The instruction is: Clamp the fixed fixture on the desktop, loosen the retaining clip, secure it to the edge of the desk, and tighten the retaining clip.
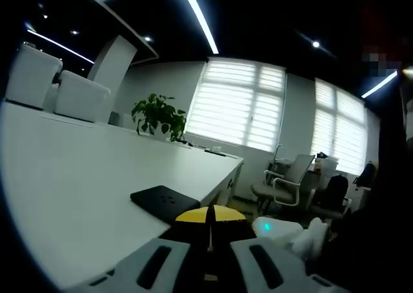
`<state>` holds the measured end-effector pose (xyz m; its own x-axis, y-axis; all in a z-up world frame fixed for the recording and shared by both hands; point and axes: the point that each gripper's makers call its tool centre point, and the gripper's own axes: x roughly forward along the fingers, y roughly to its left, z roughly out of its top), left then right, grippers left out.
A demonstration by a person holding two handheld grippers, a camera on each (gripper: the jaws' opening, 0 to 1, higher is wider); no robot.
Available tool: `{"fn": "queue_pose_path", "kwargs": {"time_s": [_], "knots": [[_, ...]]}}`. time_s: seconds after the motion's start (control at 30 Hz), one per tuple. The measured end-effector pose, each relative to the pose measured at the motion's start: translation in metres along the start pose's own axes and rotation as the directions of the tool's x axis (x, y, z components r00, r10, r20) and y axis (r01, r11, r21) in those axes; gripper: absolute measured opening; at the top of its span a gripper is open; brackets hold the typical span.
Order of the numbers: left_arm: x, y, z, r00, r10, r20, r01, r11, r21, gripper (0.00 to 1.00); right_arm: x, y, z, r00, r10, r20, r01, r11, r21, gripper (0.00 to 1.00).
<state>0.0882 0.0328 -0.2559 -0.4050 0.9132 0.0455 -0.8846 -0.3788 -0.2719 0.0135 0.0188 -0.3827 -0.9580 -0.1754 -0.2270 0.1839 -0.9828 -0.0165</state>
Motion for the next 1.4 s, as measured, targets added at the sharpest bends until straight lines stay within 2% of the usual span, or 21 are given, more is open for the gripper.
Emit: {"fn": "queue_pose_path", "kwargs": {"time_s": [0.17, 0.23, 0.3, 0.33, 0.4, 0.53, 0.6, 0.63, 0.67, 0.77, 0.8, 0.87, 1.0, 1.03, 1.1, 1.13, 1.2, 1.27, 1.33, 1.37, 1.4], "knots": [[0.000, 0.000, 0.000, 1.000, 0.002, -0.002, -0.002, 1.000, 0.000, 0.01, -0.014, 0.007, 0.004, 0.994, 0.108, 0.015, -0.107, 0.994, -0.032, 0.24], [0.000, 0.000, 0.000, 1.000, 0.000, -0.004, 0.000, 1.000, -0.006, 0.01, -0.014, 0.010, 0.006, 0.982, 0.188, 0.018, -0.187, 0.981, -0.051, 0.24], [0.000, 0.001, 0.001, 1.000, -0.001, -0.005, 0.001, 1.000, -0.011, 0.01, -0.021, 0.014, 0.006, 0.953, 0.303, 0.014, -0.302, 0.951, -0.067, 0.23], [0.000, 0.001, 0.001, 1.000, -0.001, -0.006, 0.001, 1.000, -0.014, 0.01, -0.026, 0.015, 0.006, 0.928, 0.372, 0.004, -0.371, 0.927, -0.063, 0.23], [0.000, 0.001, 0.001, 1.000, 0.000, -0.005, 0.000, 1.000, -0.019, 0.01, -0.029, 0.016, 0.007, 0.896, 0.444, -0.008, -0.441, 0.887, -0.133, 0.23], [0.000, 0.001, 0.001, 1.000, -0.001, -0.007, 0.000, 1.000, -0.024, 0.01, -0.032, 0.024, 0.006, 0.794, 0.606, -0.040, -0.605, 0.785, -0.133, 0.23], [0.000, 0.001, 0.001, 1.000, -0.003, -0.011, 0.003, 1.000, -0.024, 0.01, -0.032, 0.026, 0.006, 0.745, 0.665, -0.048, -0.662, 0.730, -0.172, 0.23], [0.000, 0.001, 0.001, 1.000, -0.003, -0.012, 0.003, 1.000, -0.028, 0.01, -0.033, 0.026, 0.006, 0.733, 0.679, -0.047, -0.675, 0.716, -0.179, 0.23], [0.000, 0.001, 0.001, 1.000, -0.003, -0.014, 0.003, 1.000, -0.029, 0.01, -0.033, 0.026, 0.006, 0.707, 0.706, -0.049, -0.701, 0.690, -0.179, 0.23], [0.000, 0.000, 0.001, 1.000, -0.003, -0.015, 0.003, 1.000, -0.029, 0.01, -0.032, 0.026, 0.007, 0.669, 0.742, -0.048, -0.734, 0.649, -0.202, 0.24], [0.000, 0.000, 0.001, 1.000, -0.003, -0.015, 0.003, 1.000, -0.030, 0.01, -0.031, 0.025, 0.006, 0.666, 0.745, -0.045, -0.737, 0.648, -0.190, 0.24], [0.000, 0.000, 0.001, 1.000, -0.004, -0.017, 0.003, 1.000, -0.029, 0.01, -0.029, 0.024, 0.005, 0.653, 0.756, -0.041, -0.740, 0.627, -0.244, 0.24], [0.000, 0.000, 0.001, 1.000, -0.004, -0.017, 0.003, 1.000, -0.031, 0.01, -0.026, 0.023, 0.006, 0.668, 0.742, -0.050, -0.733, 0.645, -0.214, 0.24], [0.000, 0.000, 0.001, 1.000, -0.004, -0.017, 0.003, 1.000, -0.031, 0.01, -0.026, 0.022, 0.006, 0.686, 0.726, -0.047, -0.715, 0.660, -0.230, 0.24], [0.000, -0.001, 0.001, 1.000, -0.004, -0.017, 0.003, 1.000, -0.031, 0.01, -0.027, 0.019, 0.010, 0.735, 0.678, -0.021, -0.657, 0.703, -0.273, 0.26], [0.000, -0.001, 0.001, 1.000, -0.004, -0.018, 0.003, 0.999, -0.032, 0.01, -0.031, 0.017, 0.009, 0.768, 0.640, -0.030, -0.626, 0.739, -0.247, 0.27], [0.000, -0.001, 0.001, 1.000, -0.002, -0.021, 0.001, 1.000, -0.019, 0.01, -0.037, 0.015, 0.011, 0.812, 0.583, -0.026, -0.576, 0.793, -0.197, 0.30], [0.000, -0.001, 0.000, 1.000, 0.000, -0.023, 0.000, 1.000, -0.013, 0.01, -0.036, 0.007, 0.008, 0.879, 0.476, -0.025, -0.471, 0.860, -0.197, 0.36], [0.000, 0.000, 0.000, 1.000, -0.001, -0.021, 0.001, 1.000, -0.011, 0.01, -0.034, -0.001, 0.001, 0.933, 0.358, -0.046, -0.361, 0.923, -0.131, 0.41], [-0.001, 0.000, 0.000, 1.000, -0.002, -0.021, 0.001, 1.000, -0.010, 0.01, -0.033, 0.001, 0.000, 0.946, 0.322, -0.042, -0.324, 0.945, -0.040, 0.42], [-0.001, 0.000, 0.000, 1.000, -0.002, -0.020, 0.002, 1.000, -0.009, 0.01, -0.035, 0.003, 0.000, 0.952, 0.302, -0.037, -0.302, 0.953, 0.024, 0.42]]}}
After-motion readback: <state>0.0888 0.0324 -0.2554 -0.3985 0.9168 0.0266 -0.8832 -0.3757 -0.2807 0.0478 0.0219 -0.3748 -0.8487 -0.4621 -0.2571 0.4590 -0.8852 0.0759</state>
